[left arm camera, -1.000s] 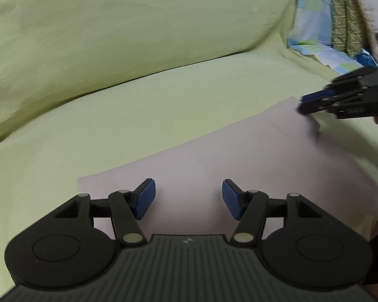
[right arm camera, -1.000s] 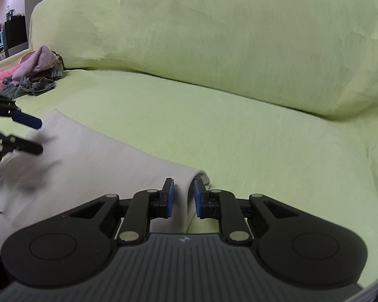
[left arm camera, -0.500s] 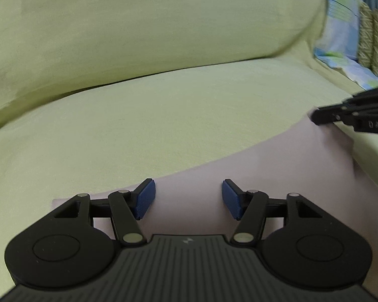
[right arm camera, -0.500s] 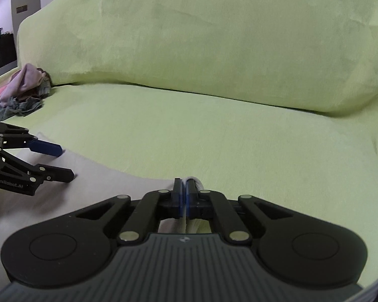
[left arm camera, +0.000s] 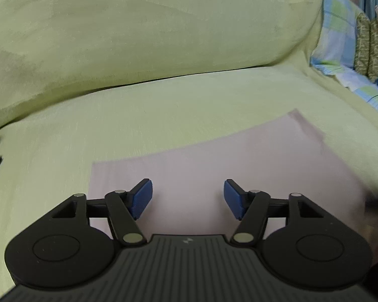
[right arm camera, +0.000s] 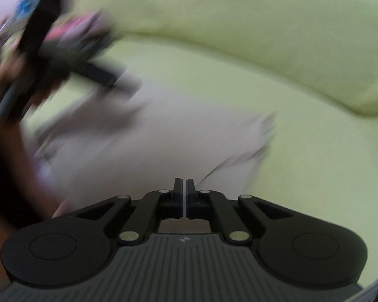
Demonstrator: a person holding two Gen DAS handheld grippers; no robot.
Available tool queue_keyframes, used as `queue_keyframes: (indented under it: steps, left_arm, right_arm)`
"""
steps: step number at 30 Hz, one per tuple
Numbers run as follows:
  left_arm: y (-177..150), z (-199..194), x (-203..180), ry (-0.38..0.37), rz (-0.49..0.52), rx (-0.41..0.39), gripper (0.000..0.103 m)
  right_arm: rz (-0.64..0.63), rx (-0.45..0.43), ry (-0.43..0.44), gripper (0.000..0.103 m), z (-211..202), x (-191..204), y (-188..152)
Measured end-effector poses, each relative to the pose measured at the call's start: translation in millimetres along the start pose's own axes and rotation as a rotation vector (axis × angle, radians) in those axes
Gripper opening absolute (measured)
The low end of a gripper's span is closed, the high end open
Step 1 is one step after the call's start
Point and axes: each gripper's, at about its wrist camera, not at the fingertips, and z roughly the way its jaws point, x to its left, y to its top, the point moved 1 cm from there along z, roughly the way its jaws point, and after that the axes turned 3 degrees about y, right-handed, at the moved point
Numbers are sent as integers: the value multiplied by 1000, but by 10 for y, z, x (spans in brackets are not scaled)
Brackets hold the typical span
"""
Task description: Fold clothes
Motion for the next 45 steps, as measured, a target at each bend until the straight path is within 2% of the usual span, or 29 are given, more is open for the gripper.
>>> queue_keyframes:
  steps: [2, 5, 6, 7, 9, 11, 15, 17, 21, 23, 27, 30, 33, 36, 40, 45]
  left_arm:
    - [-108, -39, -27, 11, 2, 24, 68]
    - [-244, -197, 68, 27, -13, 32, 68]
    - [-294, -301, 153, 37, -28, 28, 68]
    - [-318, -360, 204, 44, -38, 27, 68]
    - [-390, -531, 415, 62, -93, 33, 68]
    - [-456, -661, 554, 68, -133, 39, 68]
    - [-596, -780, 631, 78, -151, 42, 68]
    - [-681, -807, 662, 79, -159, 49, 68]
    - [-668, -674, 809, 74, -174, 53, 68]
    - [-549, -577, 899, 55, -183, 40, 68]
    - [-149, -242, 1199, -44, -215, 10, 68]
    - [74, 93, 1380, -124, -246, 29, 68]
    - [238, 445, 1519, -164, -269, 68, 64]
    - [304, 645, 1539, -184, -257, 101, 52]
    - [297, 710, 1469, -220, -225, 110, 43]
    - [310, 752, 1431, -207, -193, 109, 40]
  right_arm:
    - [23, 53, -42, 0, 70, 148, -248]
    - [66, 56, -67, 0, -35, 177, -268]
    - [79, 19, -99, 0, -154, 237, -255]
    - [84, 10, -96, 1, -154, 257, -220]
    - [173, -99, -17, 4, -291, 345, -176]
    - [272, -205, 136, 4, -207, 554, -75]
    - [299, -206, 234, 4, 187, 868, 129]
    - [293, -202, 251, 4, 318, 946, 211]
    - [266, -208, 248, 4, 513, 1037, 351]
    - [259, -213, 202, 7, 577, 993, 421]
    - [268, -229, 149, 20, 695, 1027, 490]
    - [303, -246, 129, 25, 694, 923, 496]
    - [330, -246, 108, 25, 720, 811, 499]
    - [351, -237, 105, 25, 740, 740, 466]
    - [372, -228, 99, 25, 704, 715, 391]
    - [385, -204, 137, 25, 644, 783, 291]
